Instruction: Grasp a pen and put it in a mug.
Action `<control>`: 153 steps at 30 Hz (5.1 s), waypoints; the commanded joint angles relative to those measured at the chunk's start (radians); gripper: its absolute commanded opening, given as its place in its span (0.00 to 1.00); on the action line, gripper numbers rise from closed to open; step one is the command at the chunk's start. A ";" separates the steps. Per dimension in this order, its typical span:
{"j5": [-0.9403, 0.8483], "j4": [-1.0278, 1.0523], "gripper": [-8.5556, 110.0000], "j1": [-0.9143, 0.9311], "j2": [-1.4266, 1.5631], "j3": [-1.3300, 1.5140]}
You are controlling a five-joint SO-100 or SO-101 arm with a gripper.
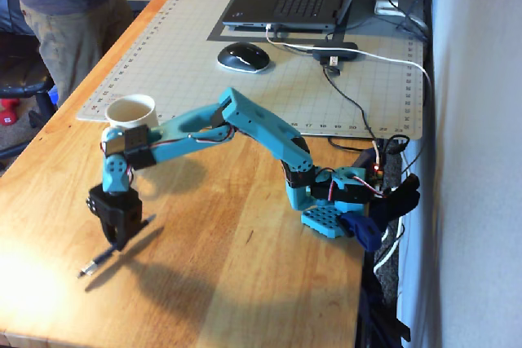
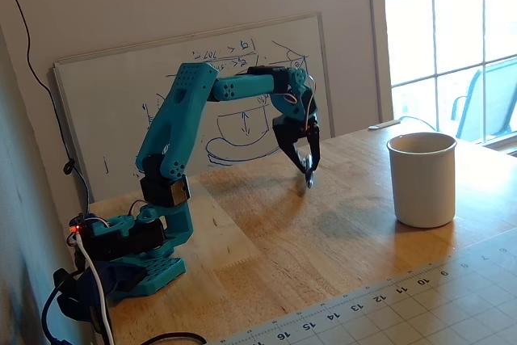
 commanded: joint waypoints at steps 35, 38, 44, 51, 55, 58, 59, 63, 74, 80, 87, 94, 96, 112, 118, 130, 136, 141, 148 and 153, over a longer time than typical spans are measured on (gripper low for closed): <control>0.733 -0.710 0.10 0.331 0.845 0.301; 0.733 -0.781 0.10 0.390 0.933 0.437; 0.724 -1.011 0.10 0.468 1.078 0.696; 0.721 -1.302 0.10 0.535 1.134 0.983; 0.719 -1.476 0.10 0.581 1.134 1.109; 0.719 -1.591 0.10 0.623 1.134 1.170; 0.719 -1.624 0.10 0.632 1.131 1.181; 0.719 -1.715 0.10 0.652 1.127 1.209; 0.719 -1.746 0.10 0.670 0.962 1.158; 0.719 -1.747 0.10 0.667 0.851 1.089; 0.719 -1.747 0.10 0.675 0.778 1.068; 0.719 -1.746 0.10 0.675 0.727 1.085; 0.719 -1.746 0.10 0.669 0.715 1.085; 0.719 -1.746 0.22 0.653 0.732 1.081; 0.718 -1.726 0.21 0.623 0.916 1.085; 0.209 -1.121 0.10 0.614 1.321 1.088; -0.103 -0.778 0.07 0.578 1.479 1.088; -0.357 -0.534 0.07 0.491 1.592 1.157; -0.672 -0.351 0.07 0.454 1.804 1.437; -0.793 -0.351 0.07 0.453 1.948 1.684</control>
